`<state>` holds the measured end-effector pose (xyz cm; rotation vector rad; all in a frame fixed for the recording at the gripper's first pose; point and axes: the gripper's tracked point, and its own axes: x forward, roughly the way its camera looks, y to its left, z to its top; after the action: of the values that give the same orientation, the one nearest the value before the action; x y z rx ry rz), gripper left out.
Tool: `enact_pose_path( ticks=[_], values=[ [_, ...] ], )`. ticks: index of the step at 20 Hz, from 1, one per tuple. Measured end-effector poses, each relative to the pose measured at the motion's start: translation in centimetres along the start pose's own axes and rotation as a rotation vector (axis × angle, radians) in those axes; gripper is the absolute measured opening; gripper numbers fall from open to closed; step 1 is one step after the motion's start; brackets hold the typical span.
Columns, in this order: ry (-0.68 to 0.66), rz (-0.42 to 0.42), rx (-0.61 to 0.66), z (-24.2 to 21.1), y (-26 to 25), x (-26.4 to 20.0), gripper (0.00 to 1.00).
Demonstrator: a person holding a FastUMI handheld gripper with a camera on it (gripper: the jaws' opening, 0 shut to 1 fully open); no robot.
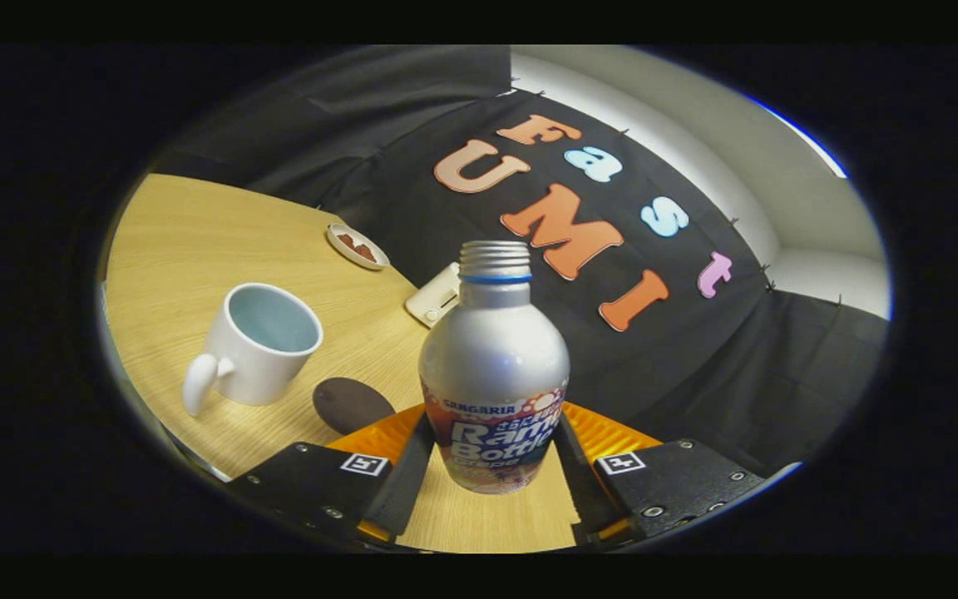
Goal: Take the bottle from table, then pour the juice into the cup, finally place the bottle on the coaster
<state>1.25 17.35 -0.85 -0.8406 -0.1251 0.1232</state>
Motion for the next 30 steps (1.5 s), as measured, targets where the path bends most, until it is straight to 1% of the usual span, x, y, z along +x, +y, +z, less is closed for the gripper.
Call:
enact_pose_path(
  ticks=[4, 9, 12, 14, 16, 20, 24, 30],
  values=[
    [-0.033, -0.021, -0.162, 1.3, 0.5, -0.1, 0.76],
    [-0.044, -0.033, -0.323, 1.9, 0.6, -0.2, 0.76],
    [-0.061, -0.057, -0.46, 2.4, 0.3, -0.2, 0.76],
    [-0.072, -0.061, -0.529, 2.6, 0.5, -0.3, 0.76],
    [-0.074, -0.049, -0.559, 2.4, 1.1, -0.8, 0.76],
    [-0.067, -0.019, -0.593, 2.6, 2.0, 0.4, 0.76],
    [-0.07, -0.012, -0.665, 2.6, 2.2, 0.6, 0.76],
    [-0.069, -0.026, -0.726, 3.1, 1.5, 1.0, 0.76]
  ],
)
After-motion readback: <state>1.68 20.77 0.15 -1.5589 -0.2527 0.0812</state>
